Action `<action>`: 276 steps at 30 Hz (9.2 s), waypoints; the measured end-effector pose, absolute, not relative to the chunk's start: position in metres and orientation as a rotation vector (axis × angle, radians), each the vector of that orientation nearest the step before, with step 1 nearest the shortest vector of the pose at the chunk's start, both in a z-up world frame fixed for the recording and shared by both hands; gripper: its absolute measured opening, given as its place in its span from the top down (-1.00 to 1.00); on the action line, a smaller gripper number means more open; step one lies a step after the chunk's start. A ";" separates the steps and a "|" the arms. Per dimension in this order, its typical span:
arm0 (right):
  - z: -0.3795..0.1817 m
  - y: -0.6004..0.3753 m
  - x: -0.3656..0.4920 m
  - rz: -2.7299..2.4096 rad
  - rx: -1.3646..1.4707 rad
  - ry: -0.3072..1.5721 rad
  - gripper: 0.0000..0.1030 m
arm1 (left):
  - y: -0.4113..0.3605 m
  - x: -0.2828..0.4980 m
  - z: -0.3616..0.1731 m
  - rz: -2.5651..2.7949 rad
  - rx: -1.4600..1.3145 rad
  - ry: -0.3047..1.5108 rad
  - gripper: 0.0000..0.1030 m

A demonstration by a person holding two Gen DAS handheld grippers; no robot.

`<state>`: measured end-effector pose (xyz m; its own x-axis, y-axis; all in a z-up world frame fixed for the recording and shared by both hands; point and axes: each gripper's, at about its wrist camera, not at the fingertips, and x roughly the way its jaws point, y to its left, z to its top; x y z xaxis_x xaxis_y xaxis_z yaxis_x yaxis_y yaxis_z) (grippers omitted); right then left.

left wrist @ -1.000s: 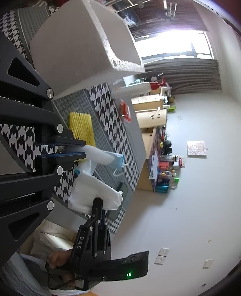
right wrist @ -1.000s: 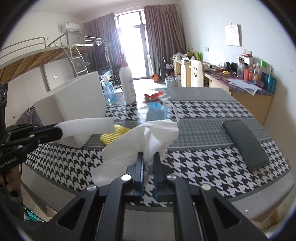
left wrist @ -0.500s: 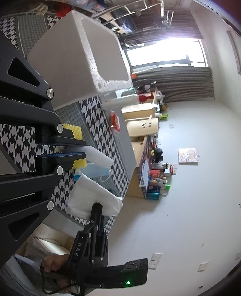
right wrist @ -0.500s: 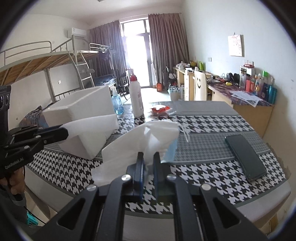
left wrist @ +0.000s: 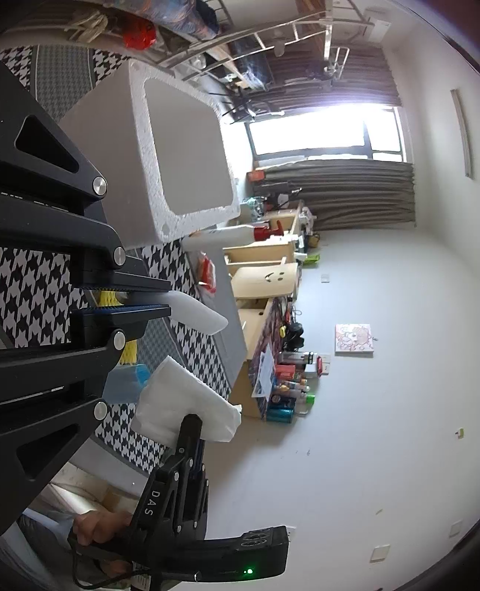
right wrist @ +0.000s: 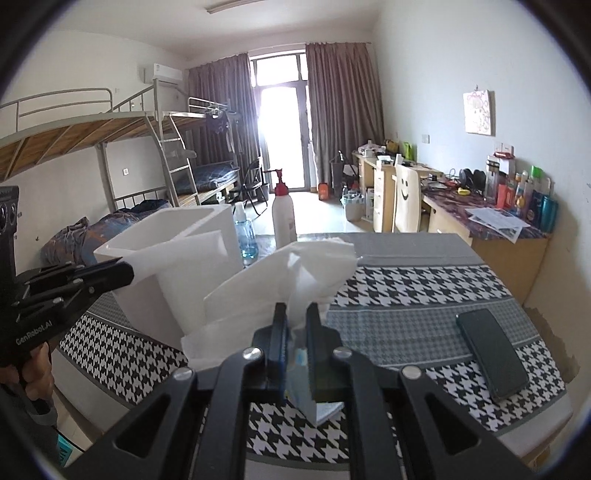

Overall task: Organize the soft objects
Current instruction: 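Carry the white tissues with the right gripper over the white foam box, then open the right gripper to drop the tissues into the box, then move the right gripper back down to the blue face mask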

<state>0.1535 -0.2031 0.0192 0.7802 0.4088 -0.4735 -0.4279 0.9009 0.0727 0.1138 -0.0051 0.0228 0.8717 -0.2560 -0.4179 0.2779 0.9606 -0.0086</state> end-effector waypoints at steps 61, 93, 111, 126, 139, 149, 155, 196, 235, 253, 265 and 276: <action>0.046 -0.174 0.170 0.482 -0.043 0.436 0.67 | 0.034 0.107 0.044 -0.181 0.038 0.349 0.88; 0.063 -0.129 0.186 0.594 -0.068 0.411 0.67 | 0.068 0.135 0.051 -0.015 -0.009 0.355 0.87; 0.065 -0.109 0.205 0.640 -0.072 0.436 0.67 | 0.083 0.159 0.043 0.071 -0.020 0.412 0.84; 0.064 -0.100 0.212 0.632 -0.078 0.452 0.67 | 0.100 0.163 0.042 0.107 -0.052 0.413 -0.71; 0.071 -0.081 0.216 0.648 -0.098 0.452 0.67 | 0.113 0.146 0.045 0.179 -0.066 0.361 -0.98; 0.069 -0.061 0.220 0.685 -0.114 0.473 0.67 | 0.128 0.133 0.043 0.222 -0.075 0.350 -0.98; 0.064 -0.048 0.225 0.696 -0.131 0.496 0.67 | 0.135 0.126 0.040 0.241 -0.081 0.348 -0.98; 0.069 -0.067 0.204 0.696 -0.128 0.488 -0.39 | 0.108 0.104 0.042 0.170 -0.052 0.328 -0.98; 0.050 -0.164 0.158 0.513 -0.064 0.410 -0.60 | 0.029 0.101 0.048 0.058 0.028 0.273 -0.98; 0.031 -0.191 0.148 0.462 -0.038 0.445 -0.60 | 0.011 0.103 0.030 -0.017 0.003 0.321 -0.98; 0.021 -0.197 0.142 0.448 -0.048 0.449 -0.60 | 0.004 0.106 0.018 -0.073 -0.001 0.361 -0.98; 0.005 -0.203 0.144 0.431 -0.051 0.491 -0.60 | -0.003 0.106 0.008 -0.117 -0.007 0.389 -0.98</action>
